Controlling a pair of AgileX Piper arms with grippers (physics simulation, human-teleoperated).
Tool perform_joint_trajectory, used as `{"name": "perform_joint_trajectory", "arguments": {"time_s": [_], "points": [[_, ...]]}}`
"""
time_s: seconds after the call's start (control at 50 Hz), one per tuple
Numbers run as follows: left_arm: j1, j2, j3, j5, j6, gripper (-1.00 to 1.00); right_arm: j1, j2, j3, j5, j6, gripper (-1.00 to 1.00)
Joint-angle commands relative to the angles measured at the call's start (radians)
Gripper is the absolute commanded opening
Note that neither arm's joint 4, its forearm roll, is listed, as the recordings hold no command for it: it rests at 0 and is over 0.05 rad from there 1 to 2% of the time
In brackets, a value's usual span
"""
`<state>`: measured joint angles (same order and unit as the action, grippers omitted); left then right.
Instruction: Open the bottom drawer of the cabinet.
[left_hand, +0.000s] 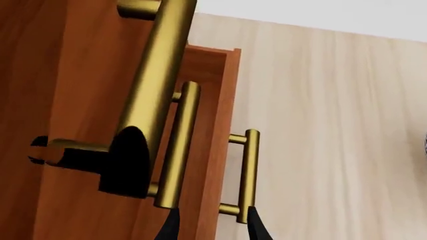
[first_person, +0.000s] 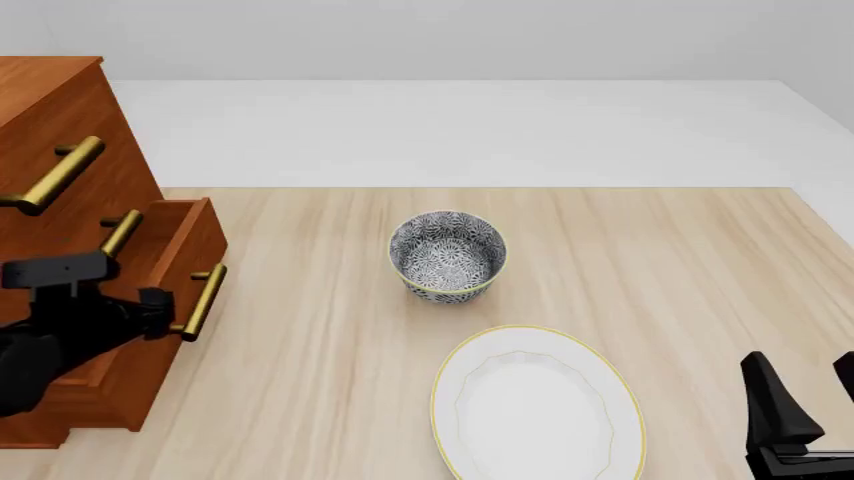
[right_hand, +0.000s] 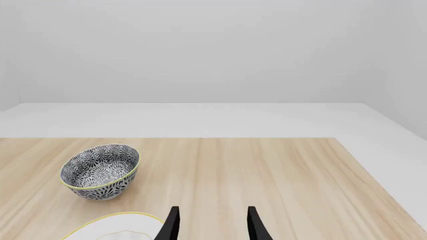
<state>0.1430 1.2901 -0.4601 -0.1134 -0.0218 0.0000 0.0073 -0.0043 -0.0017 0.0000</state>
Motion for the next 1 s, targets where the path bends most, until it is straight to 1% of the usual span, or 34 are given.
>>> {"name": "perform_joint_trajectory", "arguments": {"time_s": [0.02, 0.58, 0.8, 1.0], "points": [[-0.002, 0.040, 0.002, -0.027, -0.002, 1.00, 0.000, 0.000, 0.000, 0.000, 0.000, 1.00], [0.012, 0.122, -0.006, -0.074, 0.003, 1.00, 0.000, 0.000, 0.000, 0.000, 0.000, 1.00], [0.008, 0.188, -0.015, -0.110, 0.009, 1.00, 0.000, 0.000, 0.000, 0.000, 0.000, 1.00], [-0.013, 0.241, -0.013, -0.141, -0.016, 1.00, 0.000, 0.000, 0.000, 0.000, 0.000, 1.00]]}}
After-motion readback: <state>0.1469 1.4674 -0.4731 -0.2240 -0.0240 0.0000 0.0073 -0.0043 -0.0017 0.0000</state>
